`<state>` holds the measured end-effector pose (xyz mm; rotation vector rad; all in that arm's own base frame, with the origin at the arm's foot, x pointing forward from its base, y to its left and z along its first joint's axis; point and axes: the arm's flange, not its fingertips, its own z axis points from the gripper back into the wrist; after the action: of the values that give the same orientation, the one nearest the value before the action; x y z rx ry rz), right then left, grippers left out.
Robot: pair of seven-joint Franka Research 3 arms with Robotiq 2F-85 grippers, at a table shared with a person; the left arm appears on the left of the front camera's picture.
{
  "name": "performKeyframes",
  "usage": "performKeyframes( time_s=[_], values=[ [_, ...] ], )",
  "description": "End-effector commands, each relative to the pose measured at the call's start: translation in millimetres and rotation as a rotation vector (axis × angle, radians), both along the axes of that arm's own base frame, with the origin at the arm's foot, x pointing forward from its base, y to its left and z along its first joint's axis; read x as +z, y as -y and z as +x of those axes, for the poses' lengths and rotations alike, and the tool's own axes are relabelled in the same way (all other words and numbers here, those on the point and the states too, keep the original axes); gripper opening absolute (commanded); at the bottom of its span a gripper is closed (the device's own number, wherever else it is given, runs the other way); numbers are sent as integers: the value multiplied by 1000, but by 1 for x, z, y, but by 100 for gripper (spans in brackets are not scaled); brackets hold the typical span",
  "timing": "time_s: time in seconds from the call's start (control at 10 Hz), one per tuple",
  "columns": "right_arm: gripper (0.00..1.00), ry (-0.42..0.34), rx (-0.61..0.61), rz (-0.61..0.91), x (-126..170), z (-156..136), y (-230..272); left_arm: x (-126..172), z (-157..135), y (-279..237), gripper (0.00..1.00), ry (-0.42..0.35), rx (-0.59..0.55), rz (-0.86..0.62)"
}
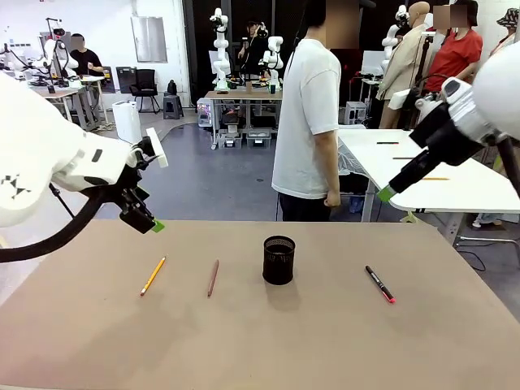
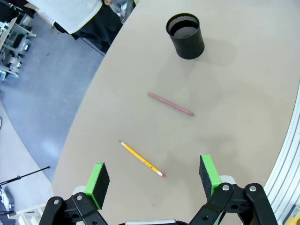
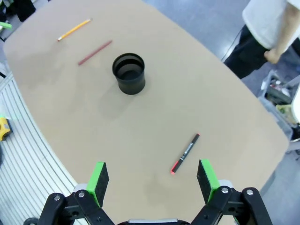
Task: Place the pens into the pen holder.
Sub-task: Pick up a writing instrument from the table and place it into the Pen holder.
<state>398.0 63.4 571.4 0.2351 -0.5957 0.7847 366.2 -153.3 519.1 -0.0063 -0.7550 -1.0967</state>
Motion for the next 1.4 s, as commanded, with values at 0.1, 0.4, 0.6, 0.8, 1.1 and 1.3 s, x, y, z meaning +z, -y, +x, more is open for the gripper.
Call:
performKeyframes(
  time_s=[0.1,0.4,0.6,0.8,1.1,1.3],
  values=[
    [100,0,0,0,0,0,0,-15,6,3,100,-28,-6,12],
    [100,0,0,0,0,0,0,-15,6,3,100,-28,-6,12],
    [100,0,0,0,0,0,0,-15,6,3,100,-28,-6,12],
    [100,10,13,-22,-1,0,0,-16,6,5,100,-33,-9,19],
    [100,-49,85,100,8,11,18,13,30,-27,100,-218,-11,-136],
    [100,-62,131,151,15,12,34,35,46,-54,100,-227,-18,-231]
  ],
)
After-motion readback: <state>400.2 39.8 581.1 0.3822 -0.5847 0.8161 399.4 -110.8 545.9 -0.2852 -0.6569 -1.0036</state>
